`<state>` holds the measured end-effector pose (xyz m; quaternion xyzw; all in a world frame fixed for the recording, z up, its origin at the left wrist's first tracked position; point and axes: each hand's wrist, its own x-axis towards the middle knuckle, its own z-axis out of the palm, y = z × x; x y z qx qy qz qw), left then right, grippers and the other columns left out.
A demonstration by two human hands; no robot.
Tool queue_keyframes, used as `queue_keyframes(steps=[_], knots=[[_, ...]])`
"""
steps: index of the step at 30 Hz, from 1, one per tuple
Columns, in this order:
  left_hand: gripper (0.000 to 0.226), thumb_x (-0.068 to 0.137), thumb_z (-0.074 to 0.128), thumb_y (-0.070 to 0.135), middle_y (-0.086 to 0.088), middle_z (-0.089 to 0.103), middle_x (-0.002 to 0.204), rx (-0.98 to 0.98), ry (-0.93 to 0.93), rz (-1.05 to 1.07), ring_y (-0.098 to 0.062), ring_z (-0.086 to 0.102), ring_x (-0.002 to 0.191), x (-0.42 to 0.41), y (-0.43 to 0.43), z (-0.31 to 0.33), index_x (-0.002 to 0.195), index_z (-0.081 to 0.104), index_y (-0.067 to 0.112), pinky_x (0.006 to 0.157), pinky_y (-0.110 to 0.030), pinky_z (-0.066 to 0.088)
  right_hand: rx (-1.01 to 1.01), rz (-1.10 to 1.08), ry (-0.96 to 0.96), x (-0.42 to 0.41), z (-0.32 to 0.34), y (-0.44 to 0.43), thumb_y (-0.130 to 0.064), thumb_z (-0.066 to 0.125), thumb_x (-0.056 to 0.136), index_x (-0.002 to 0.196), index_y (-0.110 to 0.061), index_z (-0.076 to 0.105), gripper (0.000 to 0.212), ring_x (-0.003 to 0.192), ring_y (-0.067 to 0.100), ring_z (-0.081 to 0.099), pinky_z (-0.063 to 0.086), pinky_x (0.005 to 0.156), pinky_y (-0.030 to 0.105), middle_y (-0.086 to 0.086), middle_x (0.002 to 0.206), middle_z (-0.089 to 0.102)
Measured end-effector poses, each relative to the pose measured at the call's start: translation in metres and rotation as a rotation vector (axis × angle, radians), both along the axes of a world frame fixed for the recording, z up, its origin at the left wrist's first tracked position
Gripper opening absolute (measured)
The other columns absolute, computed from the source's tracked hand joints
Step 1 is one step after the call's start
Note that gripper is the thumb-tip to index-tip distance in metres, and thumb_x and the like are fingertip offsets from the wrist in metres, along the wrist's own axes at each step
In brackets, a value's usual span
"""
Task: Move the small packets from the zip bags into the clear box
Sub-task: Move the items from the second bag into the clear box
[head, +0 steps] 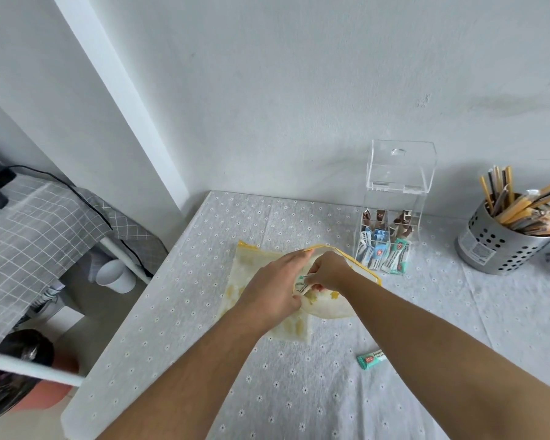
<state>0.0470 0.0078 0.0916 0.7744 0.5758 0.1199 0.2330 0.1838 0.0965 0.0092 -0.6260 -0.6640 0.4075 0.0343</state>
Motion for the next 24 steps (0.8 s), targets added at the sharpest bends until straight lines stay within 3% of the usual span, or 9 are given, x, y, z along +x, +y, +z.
queue_keyframes(steps=[3,7,10,14,17,21,24], knots=[[0.084,0.079,0.062,0.004,0.012,0.033,0.151,-0.001,0.001,0.008,-0.008,0.035,0.136,0.0,0.0,0.0,0.148,0.023,0.03,0.106,-0.019,0.032,0.046,0.076,-0.045,0.0,0.009,-0.002,-0.015,0.067,0.083,0.087,-0.001,0.073,0.016,0.045,0.006,0.05,0.046,0.055,0.02,-0.002,0.054,0.057],[0.084,0.078,0.062,0.002,0.01,0.034,0.15,-0.008,0.013,0.021,-0.01,0.037,0.135,0.003,0.004,0.003,0.148,0.024,0.028,0.105,-0.02,0.035,0.118,0.185,-0.11,0.002,0.032,-0.011,-0.01,0.063,0.085,0.094,0.0,0.072,0.017,0.049,0.009,0.049,0.04,0.049,0.017,0.004,0.061,0.059],[0.086,0.077,0.063,0.001,0.008,0.033,0.151,-0.027,0.05,0.022,-0.013,0.038,0.134,0.006,0.008,0.007,0.148,0.022,0.026,0.105,-0.025,0.037,0.15,0.26,-0.157,0.007,0.054,-0.02,-0.012,0.062,0.086,0.096,-0.001,0.072,0.018,0.068,0.017,0.056,0.04,0.052,0.022,0.014,0.083,0.071],[0.086,0.077,0.065,0.003,0.006,0.032,0.152,-0.04,0.1,0.031,-0.016,0.038,0.134,0.01,0.012,0.014,0.148,0.022,0.025,0.104,-0.026,0.038,0.24,0.297,-0.126,0.024,0.082,-0.03,-0.011,0.064,0.083,0.095,-0.009,0.072,0.014,0.075,0.015,0.057,0.044,0.065,0.026,0.008,0.097,0.072],[0.084,0.077,0.065,0.006,0.004,0.036,0.15,-0.048,0.139,0.035,-0.018,0.046,0.126,0.012,0.016,0.018,0.147,0.024,0.027,0.096,-0.026,0.042,0.277,0.26,-0.058,0.041,0.111,-0.036,-0.01,0.065,0.084,0.097,-0.009,0.072,0.015,0.07,0.014,0.058,0.05,0.067,0.026,0.007,0.093,0.072],[0.081,0.079,0.062,0.006,0.003,0.036,0.149,-0.068,0.148,0.055,-0.019,0.047,0.125,0.013,0.018,0.021,0.147,0.024,0.028,0.094,-0.026,0.041,0.308,0.148,0.041,0.077,0.142,-0.033,-0.01,0.063,0.086,0.092,-0.012,0.073,0.011,0.056,0.009,0.061,0.052,0.058,0.018,-0.005,0.07,0.066],[0.081,0.079,0.062,0.007,0.004,0.036,0.149,-0.073,0.144,0.065,-0.017,0.044,0.128,0.012,0.019,0.021,0.148,0.024,0.028,0.095,-0.024,0.04,0.341,0.034,0.075,0.112,0.153,-0.02,-0.01,0.066,0.084,0.084,-0.016,0.073,0.009,0.054,0.013,0.063,0.059,0.065,0.036,-0.001,0.066,0.068]])
